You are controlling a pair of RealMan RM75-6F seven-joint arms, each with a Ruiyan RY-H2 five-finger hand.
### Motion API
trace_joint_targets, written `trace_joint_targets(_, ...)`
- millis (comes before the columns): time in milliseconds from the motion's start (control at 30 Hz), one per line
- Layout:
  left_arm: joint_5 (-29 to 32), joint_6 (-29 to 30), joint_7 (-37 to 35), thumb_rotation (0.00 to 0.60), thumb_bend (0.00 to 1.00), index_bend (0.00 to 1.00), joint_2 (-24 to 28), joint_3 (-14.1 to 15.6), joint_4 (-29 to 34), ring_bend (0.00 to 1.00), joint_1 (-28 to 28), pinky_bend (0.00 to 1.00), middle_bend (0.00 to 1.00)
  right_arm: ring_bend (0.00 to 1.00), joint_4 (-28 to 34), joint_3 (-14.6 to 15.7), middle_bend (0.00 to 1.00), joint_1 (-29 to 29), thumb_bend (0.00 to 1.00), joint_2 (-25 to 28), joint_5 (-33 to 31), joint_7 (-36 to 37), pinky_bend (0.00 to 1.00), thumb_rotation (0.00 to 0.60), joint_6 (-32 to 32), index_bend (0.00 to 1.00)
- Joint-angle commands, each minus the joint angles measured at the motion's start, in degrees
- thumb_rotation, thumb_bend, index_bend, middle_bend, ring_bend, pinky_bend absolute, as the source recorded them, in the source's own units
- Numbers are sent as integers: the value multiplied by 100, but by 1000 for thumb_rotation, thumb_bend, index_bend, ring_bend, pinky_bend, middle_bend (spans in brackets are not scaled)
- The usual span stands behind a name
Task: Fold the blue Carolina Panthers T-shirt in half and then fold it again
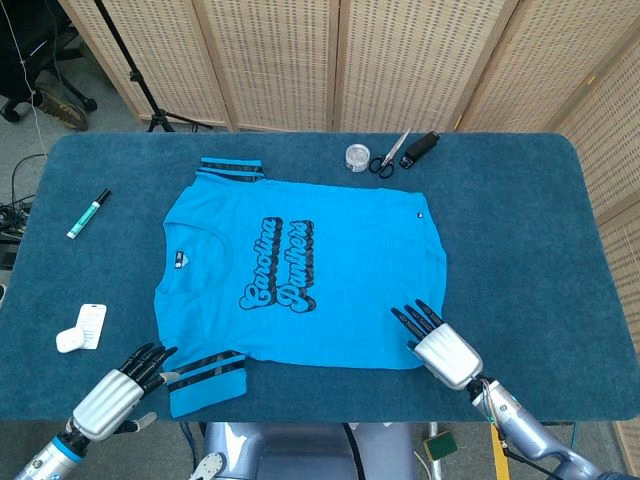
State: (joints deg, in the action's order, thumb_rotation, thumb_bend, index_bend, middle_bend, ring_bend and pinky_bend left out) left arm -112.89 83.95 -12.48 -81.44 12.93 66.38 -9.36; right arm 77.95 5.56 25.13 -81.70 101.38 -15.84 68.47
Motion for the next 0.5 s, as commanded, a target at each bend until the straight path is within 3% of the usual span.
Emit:
trace_joint_targets(33,-67,144,-123,600,214,316,-250,57,-330,0,-7,0,0,0,-6,-2,16,1,440,0,-3,7,0,600,4,631)
trace_joint_targets(500,-30,392,-344,600,247,368,-680,161,-1050,0,-9,0,0,0,-21,-6,16,8,440,1,-48,-24,0,600,-34,631)
